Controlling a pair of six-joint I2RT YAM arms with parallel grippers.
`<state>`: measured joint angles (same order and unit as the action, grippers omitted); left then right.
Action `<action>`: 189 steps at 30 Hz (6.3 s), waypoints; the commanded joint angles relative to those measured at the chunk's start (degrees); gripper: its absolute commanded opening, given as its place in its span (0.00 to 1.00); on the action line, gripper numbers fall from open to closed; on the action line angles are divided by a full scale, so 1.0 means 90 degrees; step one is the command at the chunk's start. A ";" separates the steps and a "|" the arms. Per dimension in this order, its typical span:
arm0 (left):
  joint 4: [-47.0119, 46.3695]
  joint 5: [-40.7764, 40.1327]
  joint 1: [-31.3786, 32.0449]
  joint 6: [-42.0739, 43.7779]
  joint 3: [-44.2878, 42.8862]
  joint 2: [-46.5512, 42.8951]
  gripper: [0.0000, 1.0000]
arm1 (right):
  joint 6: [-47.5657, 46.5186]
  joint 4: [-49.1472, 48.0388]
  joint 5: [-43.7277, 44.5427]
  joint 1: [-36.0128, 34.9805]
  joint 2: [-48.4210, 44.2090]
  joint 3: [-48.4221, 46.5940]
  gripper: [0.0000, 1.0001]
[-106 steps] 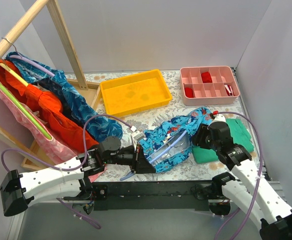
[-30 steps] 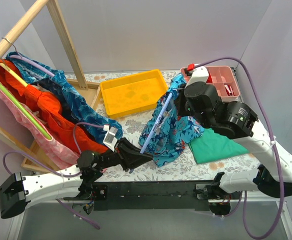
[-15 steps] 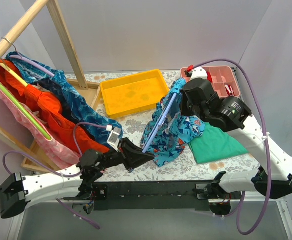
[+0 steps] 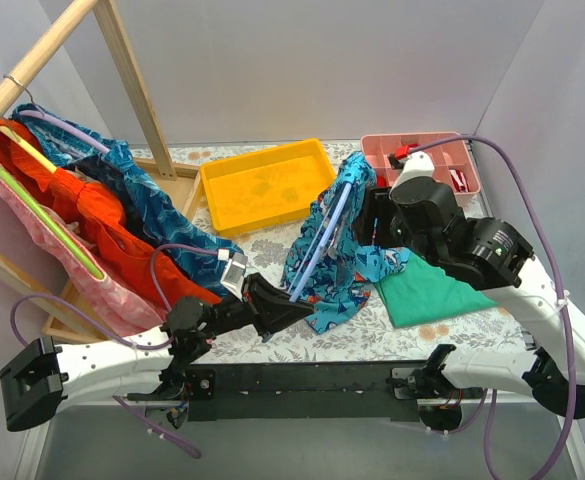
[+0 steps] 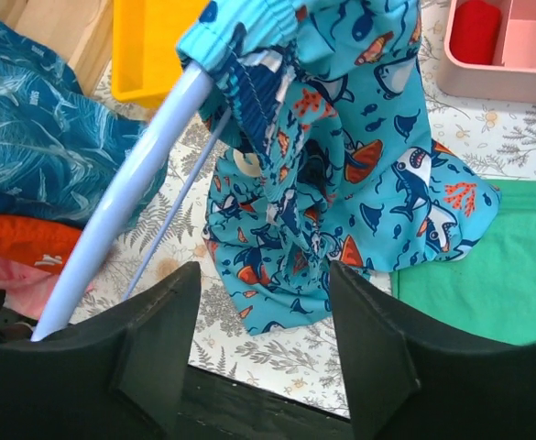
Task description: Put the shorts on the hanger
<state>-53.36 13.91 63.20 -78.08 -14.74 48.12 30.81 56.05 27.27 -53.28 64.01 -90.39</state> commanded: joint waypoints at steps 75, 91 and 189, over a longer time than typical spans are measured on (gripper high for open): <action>0.0244 0.0087 0.0517 0.1089 -0.1320 0.2417 0.00 | 0.0904 -0.2166 -0.3587 0.3009 -0.0413 0.2876 0.02; 0.3056 -0.3379 0.0898 -0.1137 -0.1291 0.2073 0.51 | -0.0015 -0.0457 -0.2502 0.3009 -0.0959 0.2133 0.01; 0.9357 -0.7835 0.3700 -0.5534 -0.2531 0.1988 0.00 | 0.2963 0.0070 -0.0110 0.4904 -0.0169 0.1762 0.01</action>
<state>21.50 -56.16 94.80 -115.96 -36.51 67.70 54.24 65.43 15.03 -11.29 63.09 -72.34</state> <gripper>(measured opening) 0.024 0.249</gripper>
